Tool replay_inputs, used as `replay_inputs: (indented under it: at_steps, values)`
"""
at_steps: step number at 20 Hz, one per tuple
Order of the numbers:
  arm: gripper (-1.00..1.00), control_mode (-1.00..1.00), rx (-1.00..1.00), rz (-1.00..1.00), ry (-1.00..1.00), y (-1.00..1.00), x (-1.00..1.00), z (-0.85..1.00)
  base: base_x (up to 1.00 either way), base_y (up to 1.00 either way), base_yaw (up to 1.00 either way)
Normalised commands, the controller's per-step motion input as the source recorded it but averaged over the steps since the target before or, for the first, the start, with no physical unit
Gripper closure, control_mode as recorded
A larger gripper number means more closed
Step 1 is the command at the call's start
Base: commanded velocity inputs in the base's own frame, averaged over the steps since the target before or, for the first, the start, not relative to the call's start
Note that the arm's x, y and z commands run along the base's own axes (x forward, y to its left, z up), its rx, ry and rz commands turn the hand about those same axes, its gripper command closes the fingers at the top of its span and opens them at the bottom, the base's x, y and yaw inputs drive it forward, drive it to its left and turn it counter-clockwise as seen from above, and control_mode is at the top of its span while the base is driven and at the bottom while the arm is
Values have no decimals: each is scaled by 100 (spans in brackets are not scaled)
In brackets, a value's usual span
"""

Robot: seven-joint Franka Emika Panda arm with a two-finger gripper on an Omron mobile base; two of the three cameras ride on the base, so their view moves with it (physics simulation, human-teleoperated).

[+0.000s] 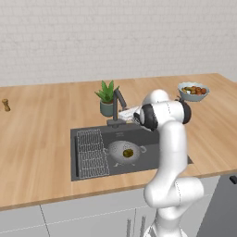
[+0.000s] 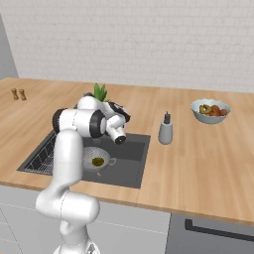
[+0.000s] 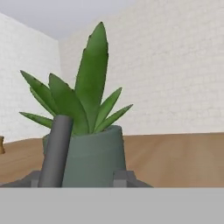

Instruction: Put the colander in the sink, put the kiwi in the colander, and turn on the sink faucet and pour water over the colander.

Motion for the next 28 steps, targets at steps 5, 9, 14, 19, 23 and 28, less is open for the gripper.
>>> replay_inputs:
  at_steps: [5,9,14,19,23,28]
  values:
    - [100,-100,28,0,4,-100,42,0,0,0,0]
    - [100,-100,33,0,1,-100,41,0,0,0,0]
    - [100,-100,35,0,0,-100,39,0,0,0,0]
    - [100,-100,33,0,0,-100,37,-2,0,0,0]
    - [100,-100,27,0,3,-100,36,-17,0,0,0]
    - [100,-100,30,1,-4,-100,-6,25,0,0,0]
